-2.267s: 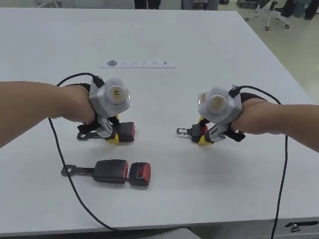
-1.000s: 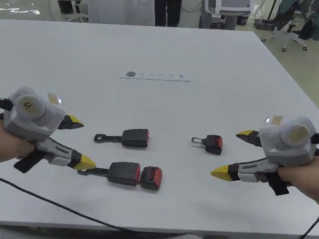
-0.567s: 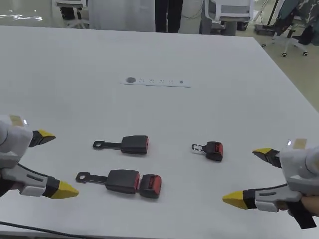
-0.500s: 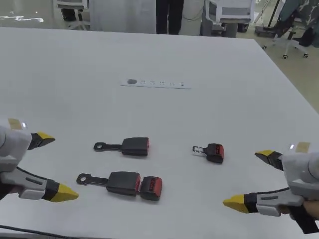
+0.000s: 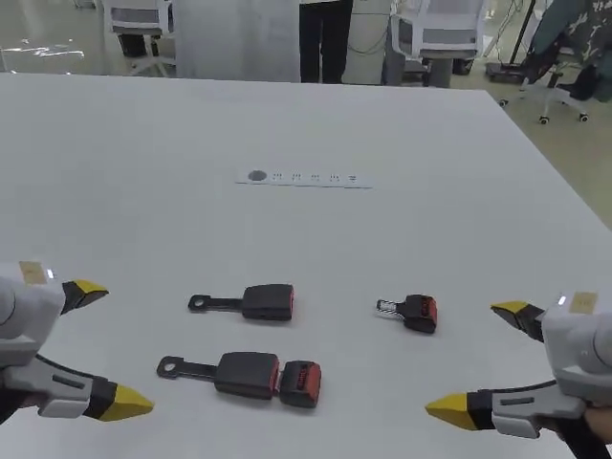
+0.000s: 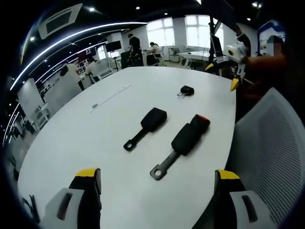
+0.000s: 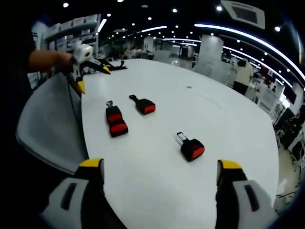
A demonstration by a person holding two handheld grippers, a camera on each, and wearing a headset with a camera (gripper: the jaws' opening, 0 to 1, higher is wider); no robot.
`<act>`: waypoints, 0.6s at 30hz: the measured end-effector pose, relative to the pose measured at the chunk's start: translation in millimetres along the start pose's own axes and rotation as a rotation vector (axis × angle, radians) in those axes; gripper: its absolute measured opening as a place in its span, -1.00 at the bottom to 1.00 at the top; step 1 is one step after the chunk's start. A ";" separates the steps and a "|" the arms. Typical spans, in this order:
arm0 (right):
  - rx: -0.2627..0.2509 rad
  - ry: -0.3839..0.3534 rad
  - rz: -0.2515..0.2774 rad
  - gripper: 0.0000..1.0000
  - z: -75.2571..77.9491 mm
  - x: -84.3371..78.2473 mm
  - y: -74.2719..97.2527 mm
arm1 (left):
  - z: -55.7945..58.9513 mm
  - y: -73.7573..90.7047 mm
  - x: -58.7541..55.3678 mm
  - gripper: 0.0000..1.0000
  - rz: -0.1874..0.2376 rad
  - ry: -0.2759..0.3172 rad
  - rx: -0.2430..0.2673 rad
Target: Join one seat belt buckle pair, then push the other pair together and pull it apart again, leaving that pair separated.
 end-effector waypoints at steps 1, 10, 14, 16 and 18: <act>0.000 -0.001 0.001 1.00 -0.6 0.4 0.4 | 0.4 0.9 -0.6 1.00 0.001 0.006 0.000; -0.002 -0.017 -0.020 1.00 -7.2 -2.8 4.9 | 9.1 7.8 -7.4 1.00 -0.015 0.026 0.000; -0.009 -0.026 -0.019 1.00 -9.1 -4.0 7.5 | 13.3 8.0 -4.9 1.00 -0.013 0.021 -0.013; -0.009 -0.030 -0.024 1.00 -11.8 -6.5 6.8 | 14.5 7.3 -4.1 1.00 -0.013 0.012 -0.019; -0.002 -0.028 -0.042 1.00 -14.5 -9.7 5.6 | 14.9 6.7 -4.5 1.00 -0.016 0.009 -0.021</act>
Point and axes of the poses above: the centre of the closed fingertips' face, and the gripper's own axes: y roughly backward along the fingers, z roughly to its right, x roughly out of its top, the point moved 9 cm from there along y, roughly backward along the fingers, and after that the axes turned 5 degrees about z, right-handed, at the moved point
